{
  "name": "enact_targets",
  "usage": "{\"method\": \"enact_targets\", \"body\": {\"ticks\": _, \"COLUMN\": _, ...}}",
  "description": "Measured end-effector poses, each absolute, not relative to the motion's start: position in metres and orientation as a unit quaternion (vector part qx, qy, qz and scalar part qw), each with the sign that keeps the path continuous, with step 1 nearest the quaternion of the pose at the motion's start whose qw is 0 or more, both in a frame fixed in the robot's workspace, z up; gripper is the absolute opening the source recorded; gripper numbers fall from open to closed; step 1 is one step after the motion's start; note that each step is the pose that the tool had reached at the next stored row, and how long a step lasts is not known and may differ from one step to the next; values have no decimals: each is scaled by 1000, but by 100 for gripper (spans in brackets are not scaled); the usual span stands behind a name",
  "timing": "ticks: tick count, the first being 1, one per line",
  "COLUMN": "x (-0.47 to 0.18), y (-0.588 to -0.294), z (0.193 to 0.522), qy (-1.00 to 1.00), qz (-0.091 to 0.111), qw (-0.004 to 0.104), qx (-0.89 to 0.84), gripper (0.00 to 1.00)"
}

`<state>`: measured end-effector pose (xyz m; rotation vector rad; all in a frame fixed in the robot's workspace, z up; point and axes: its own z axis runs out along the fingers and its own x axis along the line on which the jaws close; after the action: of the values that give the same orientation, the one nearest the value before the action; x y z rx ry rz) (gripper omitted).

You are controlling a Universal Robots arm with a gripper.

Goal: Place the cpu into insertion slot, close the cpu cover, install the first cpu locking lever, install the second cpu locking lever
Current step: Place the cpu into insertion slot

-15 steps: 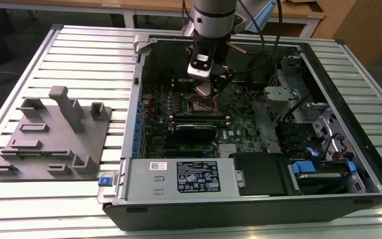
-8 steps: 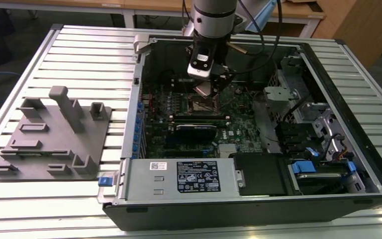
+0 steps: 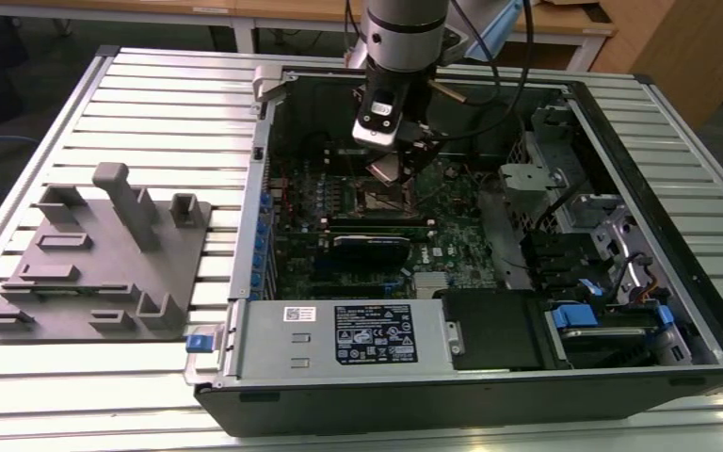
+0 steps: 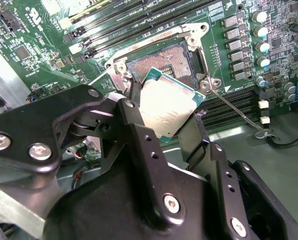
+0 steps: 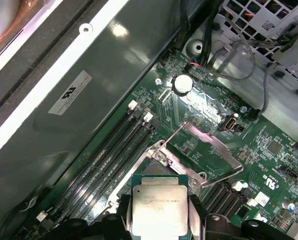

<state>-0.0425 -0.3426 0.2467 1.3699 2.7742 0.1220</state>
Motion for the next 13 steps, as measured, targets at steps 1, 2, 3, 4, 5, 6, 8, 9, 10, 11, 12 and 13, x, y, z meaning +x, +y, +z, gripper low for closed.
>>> {"method": "enact_targets", "body": {"ticks": 1, "x": -43, "y": -343, "z": 247, "qy": 896, "qz": 39, "qw": 23, "qx": 443, "gripper": 54}}
{"method": "enact_targets", "body": {"ticks": 2, "x": -43, "y": -343, "z": 247, "qy": 895, "qz": 39, "qw": 23, "qx": 444, "gripper": 54}}
{"method": "enact_targets", "body": {"ticks": 3, "x": -43, "y": -343, "z": 247, "qy": 893, "qz": 39, "qw": 23, "qx": 447, "gripper": 54}}
{"method": "enact_targets", "body": {"ticks": 4, "x": -43, "y": -343, "z": 247, "qy": 891, "qz": 39, "qw": 23, "qx": 451, "gripper": 54}}
{"method": "enact_targets", "body": {"ticks": 5, "x": -43, "y": -343, "z": 247, "qy": 890, "qz": 39, "qw": 23, "qx": 453, "gripper": 54}}
{"method": "enact_targets", "body": {"ticks": 6, "x": -43, "y": -343, "z": 247, "qy": 890, "qz": 39, "qw": 23, "qx": 454, "gripper": 54}}
{"method": "enact_targets", "body": {"ticks": 8, "x": -43, "y": -343, "z": 247, "qy": 890, "qz": 39, "qw": 23, "qx": 454, "gripper": 54}}
{"method": "enact_targets", "body": {"ticks": 9, "x": -43, "y": -343, "z": 247, "qy": 890, "qz": 39, "qw": 23, "qx": 454, "gripper": 54}}
{"method": "enact_targets", "body": {"ticks": 10, "x": -43, "y": -343, "z": 247, "qy": 890, "qz": 39, "qw": 23, "qx": 454, "gripper": 54}}
{"method": "enact_targets", "body": {"ticks": 11, "x": -43, "y": -343, "z": 247, "qy": 890, "qz": 39, "qw": 23, "qx": 454, "gripper": 54}}
{"method": "enact_targets", "body": {"ticks": 12, "x": -43, "y": -343, "z": 247, "qy": 888, "qz": 39, "qw": 23, "qx": 457, "gripper": 54}}
{"method": "enact_targets", "body": {"ticks": 13, "x": -43, "y": -343, "z": 246, "qy": 886, "qz": 39, "qw": 23, "qx": 462, "gripper": 54}}
